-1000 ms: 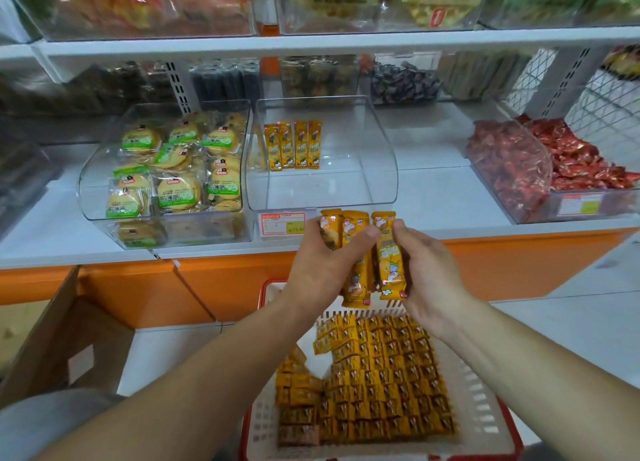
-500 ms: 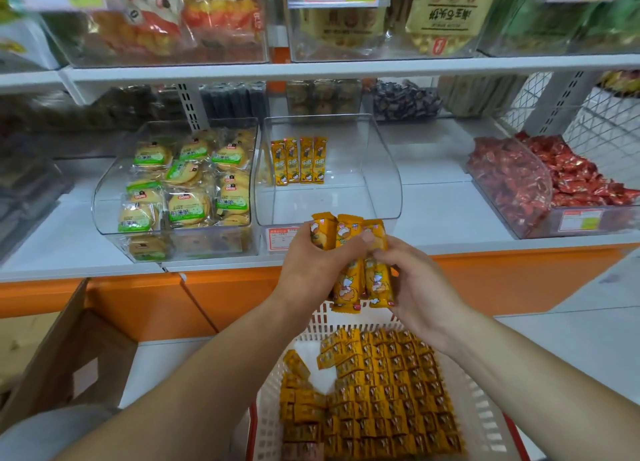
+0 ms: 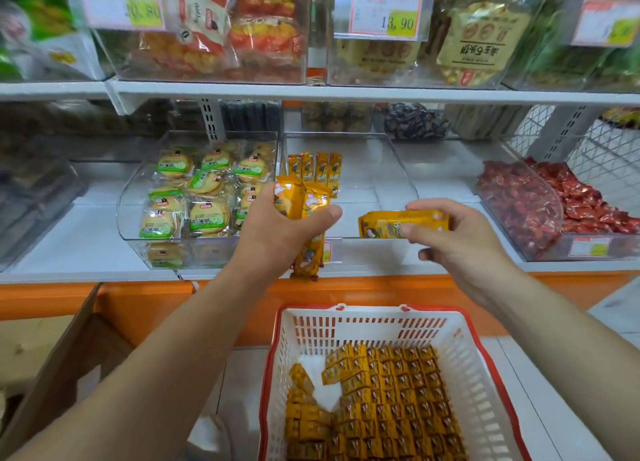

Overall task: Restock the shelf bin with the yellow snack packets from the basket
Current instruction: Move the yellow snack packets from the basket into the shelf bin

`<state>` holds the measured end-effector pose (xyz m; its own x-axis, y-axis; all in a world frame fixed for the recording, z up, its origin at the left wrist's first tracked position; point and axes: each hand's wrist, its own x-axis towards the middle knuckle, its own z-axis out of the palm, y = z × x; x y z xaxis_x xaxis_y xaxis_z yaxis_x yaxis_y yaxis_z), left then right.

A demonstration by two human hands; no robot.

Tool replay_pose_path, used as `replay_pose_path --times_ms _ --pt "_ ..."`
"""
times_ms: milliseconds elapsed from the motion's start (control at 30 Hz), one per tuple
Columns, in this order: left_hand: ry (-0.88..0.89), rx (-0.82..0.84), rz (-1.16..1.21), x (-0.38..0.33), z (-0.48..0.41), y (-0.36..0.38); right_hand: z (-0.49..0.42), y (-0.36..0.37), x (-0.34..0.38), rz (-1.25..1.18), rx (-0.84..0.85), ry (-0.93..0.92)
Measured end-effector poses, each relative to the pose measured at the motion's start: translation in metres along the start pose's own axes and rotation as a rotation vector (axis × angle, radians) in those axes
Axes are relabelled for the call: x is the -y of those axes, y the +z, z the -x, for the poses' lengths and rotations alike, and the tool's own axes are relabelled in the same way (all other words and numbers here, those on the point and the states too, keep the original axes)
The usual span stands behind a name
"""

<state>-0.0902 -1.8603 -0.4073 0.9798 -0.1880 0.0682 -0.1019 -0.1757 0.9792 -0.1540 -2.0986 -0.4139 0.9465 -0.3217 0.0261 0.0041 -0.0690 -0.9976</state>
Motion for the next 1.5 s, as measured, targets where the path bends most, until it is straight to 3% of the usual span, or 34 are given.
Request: replay_pose_path --times_ms 300,633,900,1167,1267,1500 --pt "0.024 -0.111 -0.085 -0.002 -0.024 -0.024 -0.126 0.046 -0.005 0.548 -0.046 -0.294" --pt "-0.030 -0.134 -0.114 0.014 -0.053 -0.035 -0.257 0.069 -0.051 0.782 -0.086 -0.228" --pt "-0.069 -0.170 -0.120 0.027 -0.065 -0.033 -0.295 0.080 -0.082 0.923 -0.063 -0.202" --pt "-0.057 -0.151 -0.075 0.029 -0.068 -0.023 -0.264 0.079 -0.075 0.856 -0.129 -0.154" --pt "-0.073 -0.103 -0.046 0.027 -0.063 -0.017 -0.212 0.077 -0.047 0.677 -0.095 -0.175" --pt "-0.137 0.006 0.137 0.013 -0.038 0.015 -0.036 0.056 0.004 0.132 0.378 -0.041"
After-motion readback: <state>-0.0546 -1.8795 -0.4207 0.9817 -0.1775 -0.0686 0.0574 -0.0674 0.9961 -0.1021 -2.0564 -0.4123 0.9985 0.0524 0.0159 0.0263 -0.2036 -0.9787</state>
